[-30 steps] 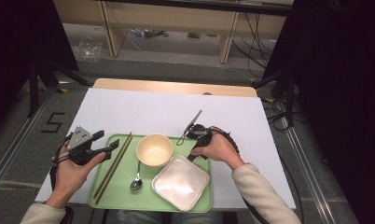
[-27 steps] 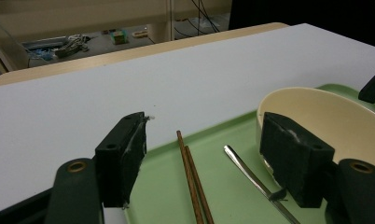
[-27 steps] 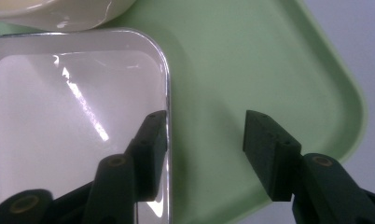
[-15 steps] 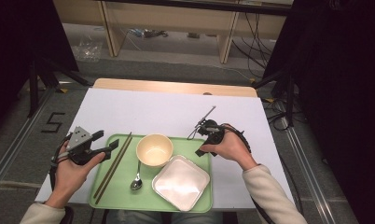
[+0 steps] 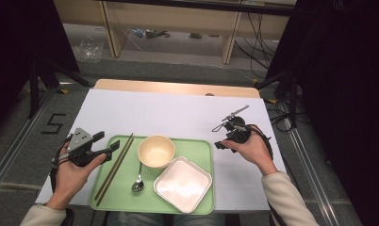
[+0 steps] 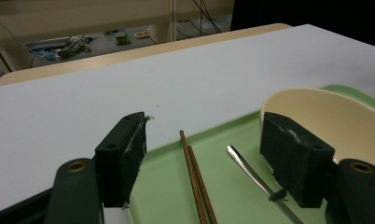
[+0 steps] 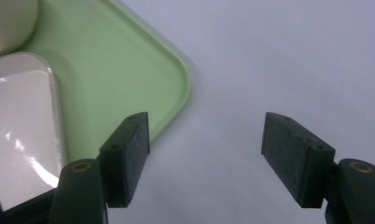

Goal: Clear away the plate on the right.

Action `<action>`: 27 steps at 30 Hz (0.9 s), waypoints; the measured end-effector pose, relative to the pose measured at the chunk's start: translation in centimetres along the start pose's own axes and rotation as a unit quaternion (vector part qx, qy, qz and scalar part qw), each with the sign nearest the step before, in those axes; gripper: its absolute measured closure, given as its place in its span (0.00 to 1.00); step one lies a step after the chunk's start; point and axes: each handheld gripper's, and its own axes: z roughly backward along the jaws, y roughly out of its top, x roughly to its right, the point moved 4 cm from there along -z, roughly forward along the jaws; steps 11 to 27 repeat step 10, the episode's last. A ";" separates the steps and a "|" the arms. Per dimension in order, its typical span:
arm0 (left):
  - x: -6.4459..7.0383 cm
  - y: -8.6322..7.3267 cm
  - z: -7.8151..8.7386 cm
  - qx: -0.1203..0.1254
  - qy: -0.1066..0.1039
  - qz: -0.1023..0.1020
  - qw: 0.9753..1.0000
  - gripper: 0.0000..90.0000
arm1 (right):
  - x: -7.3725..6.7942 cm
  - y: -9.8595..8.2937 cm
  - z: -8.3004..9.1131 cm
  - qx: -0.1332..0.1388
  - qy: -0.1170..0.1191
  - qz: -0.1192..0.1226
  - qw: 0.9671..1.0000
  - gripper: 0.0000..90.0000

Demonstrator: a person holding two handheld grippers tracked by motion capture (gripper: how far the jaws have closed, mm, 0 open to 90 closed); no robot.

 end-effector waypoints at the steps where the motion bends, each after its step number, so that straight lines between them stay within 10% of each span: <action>1: 0.0 0.0 0.0 0.000 0.000 0.000 1.000 0.35 | 0.5 -0.3 0.0 0.007 -0.006 0.001 1.000 0.37; 27: 0.0 -0.3 -0.3 -0.003 0.001 -0.002 1.000 0.34 | 2.6 -2.2 0.2 0.035 -0.028 -0.022 0.999 0.36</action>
